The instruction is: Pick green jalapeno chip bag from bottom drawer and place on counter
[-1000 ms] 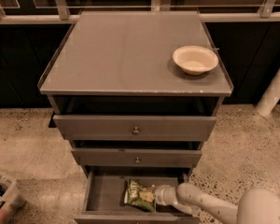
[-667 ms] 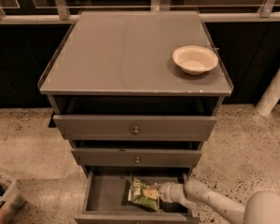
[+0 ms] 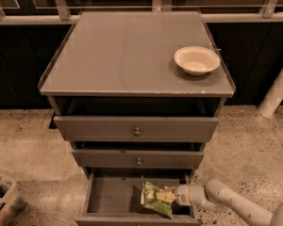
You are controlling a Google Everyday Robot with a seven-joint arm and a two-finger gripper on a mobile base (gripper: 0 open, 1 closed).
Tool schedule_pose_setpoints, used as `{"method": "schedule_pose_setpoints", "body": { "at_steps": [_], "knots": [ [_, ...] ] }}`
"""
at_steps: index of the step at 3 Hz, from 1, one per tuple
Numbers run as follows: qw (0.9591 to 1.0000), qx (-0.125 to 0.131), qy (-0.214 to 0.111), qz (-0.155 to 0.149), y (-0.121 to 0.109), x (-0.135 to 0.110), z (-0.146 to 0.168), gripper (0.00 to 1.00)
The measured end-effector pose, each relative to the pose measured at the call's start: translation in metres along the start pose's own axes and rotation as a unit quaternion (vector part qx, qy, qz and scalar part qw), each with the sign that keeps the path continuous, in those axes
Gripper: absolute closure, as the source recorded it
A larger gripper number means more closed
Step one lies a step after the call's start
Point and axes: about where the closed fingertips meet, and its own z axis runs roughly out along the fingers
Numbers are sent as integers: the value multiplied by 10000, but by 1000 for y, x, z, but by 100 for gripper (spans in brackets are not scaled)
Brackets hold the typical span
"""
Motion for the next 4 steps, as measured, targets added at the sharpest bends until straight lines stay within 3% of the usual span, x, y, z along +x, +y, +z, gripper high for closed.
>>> {"method": "schedule_pose_setpoints", "body": {
  "at_steps": [1,2,3,4],
  "knots": [
    [9993,-332,-141,-20,22,-4,-32,100],
    [9993,-332,-141,-21,22,-4,-32,100],
    [9979,-611,-46,-218,46,-16,-45,100],
    [9955,-669,-25,-671,84,-43,-71,100]
  ]
}}
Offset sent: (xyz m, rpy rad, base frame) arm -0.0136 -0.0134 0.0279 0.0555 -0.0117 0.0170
